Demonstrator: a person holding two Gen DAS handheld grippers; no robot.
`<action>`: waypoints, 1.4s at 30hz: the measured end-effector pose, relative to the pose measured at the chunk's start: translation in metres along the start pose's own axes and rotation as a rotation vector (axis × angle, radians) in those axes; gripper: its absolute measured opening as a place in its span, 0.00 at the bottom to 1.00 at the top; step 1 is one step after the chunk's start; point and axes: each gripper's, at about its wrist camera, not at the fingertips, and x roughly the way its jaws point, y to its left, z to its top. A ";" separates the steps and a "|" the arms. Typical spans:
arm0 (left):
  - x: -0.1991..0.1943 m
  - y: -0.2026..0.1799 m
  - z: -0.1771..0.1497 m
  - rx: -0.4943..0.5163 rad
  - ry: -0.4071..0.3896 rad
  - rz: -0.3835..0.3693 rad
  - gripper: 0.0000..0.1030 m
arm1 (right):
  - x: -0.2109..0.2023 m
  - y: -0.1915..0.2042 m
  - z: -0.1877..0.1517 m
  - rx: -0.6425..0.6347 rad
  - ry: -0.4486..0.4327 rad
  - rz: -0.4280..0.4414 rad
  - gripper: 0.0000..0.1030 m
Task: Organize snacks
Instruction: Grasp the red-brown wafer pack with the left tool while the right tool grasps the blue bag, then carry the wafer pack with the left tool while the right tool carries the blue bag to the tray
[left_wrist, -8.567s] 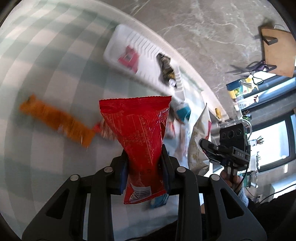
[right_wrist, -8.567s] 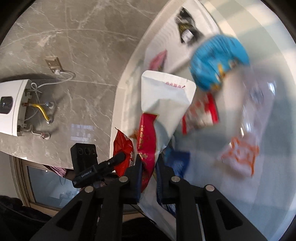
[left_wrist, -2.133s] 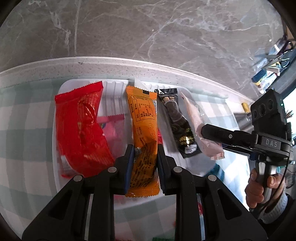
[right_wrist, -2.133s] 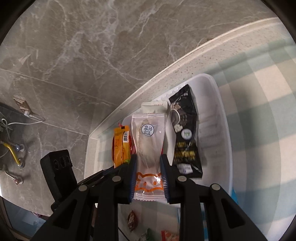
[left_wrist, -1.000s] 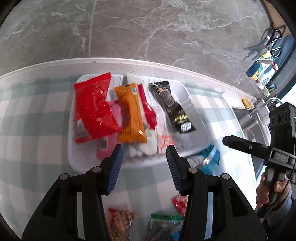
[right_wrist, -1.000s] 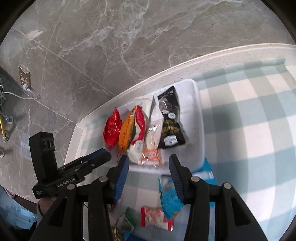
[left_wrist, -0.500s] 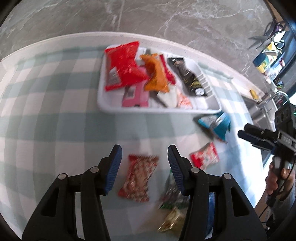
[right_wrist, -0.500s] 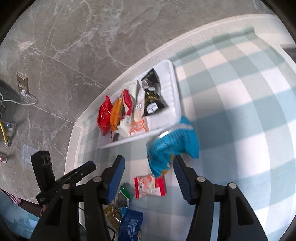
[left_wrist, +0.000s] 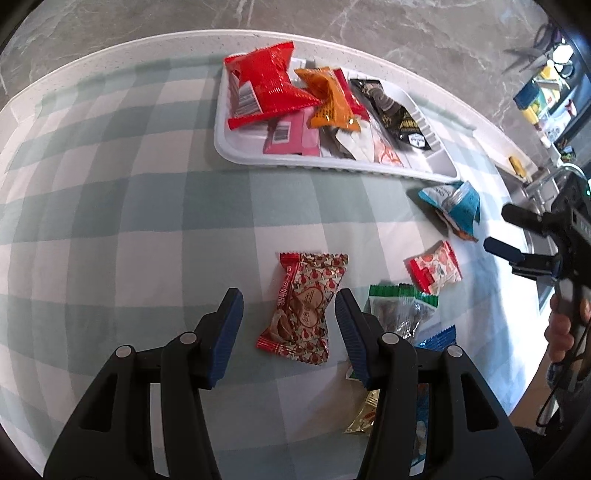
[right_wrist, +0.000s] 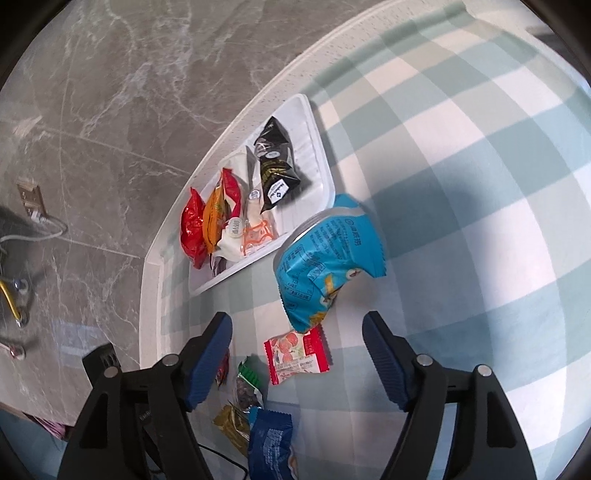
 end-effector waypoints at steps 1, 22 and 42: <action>0.002 -0.001 0.000 0.006 0.004 -0.003 0.49 | 0.002 -0.002 0.001 0.014 0.001 0.002 0.75; 0.026 -0.014 0.004 0.097 0.041 0.005 0.49 | 0.034 -0.029 0.028 0.330 -0.005 0.073 0.75; 0.029 -0.016 0.002 0.129 -0.003 -0.033 0.26 | 0.028 -0.035 0.025 0.234 -0.016 0.080 0.44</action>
